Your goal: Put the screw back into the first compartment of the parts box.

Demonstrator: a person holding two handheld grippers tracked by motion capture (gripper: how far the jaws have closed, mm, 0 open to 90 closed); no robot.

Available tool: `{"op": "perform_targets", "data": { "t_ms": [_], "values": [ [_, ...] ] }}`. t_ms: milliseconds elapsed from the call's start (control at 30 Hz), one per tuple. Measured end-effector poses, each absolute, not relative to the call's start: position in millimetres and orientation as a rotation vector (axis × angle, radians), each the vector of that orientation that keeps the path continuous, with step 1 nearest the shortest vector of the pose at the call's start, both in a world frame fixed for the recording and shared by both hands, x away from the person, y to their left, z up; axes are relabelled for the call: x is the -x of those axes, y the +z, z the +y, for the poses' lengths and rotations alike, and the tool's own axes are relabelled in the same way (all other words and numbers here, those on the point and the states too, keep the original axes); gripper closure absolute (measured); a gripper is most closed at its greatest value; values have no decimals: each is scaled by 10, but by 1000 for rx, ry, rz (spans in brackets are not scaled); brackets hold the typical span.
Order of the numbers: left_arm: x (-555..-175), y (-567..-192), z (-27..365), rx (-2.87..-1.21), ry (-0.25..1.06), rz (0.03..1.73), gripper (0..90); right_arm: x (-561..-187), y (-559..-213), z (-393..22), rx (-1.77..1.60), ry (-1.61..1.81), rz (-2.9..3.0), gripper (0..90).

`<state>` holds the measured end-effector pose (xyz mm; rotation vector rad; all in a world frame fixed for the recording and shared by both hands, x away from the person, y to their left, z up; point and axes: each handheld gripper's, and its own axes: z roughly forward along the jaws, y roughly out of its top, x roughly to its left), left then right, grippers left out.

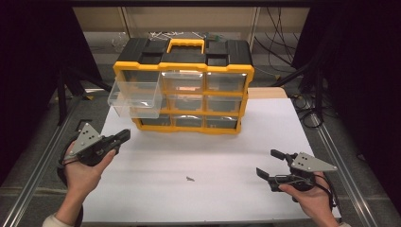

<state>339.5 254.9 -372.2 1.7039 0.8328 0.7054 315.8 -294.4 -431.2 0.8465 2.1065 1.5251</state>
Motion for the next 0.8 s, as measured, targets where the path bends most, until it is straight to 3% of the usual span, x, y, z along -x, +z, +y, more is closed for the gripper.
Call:
{"op": "perform_targets", "data": {
  "t_ms": [800],
  "values": [
    [-3426, -3658, 2683, -1669, 747, 867, 855, -3167, -4306, -2960, -840, 1493, 2106, 155]
  ]
}}
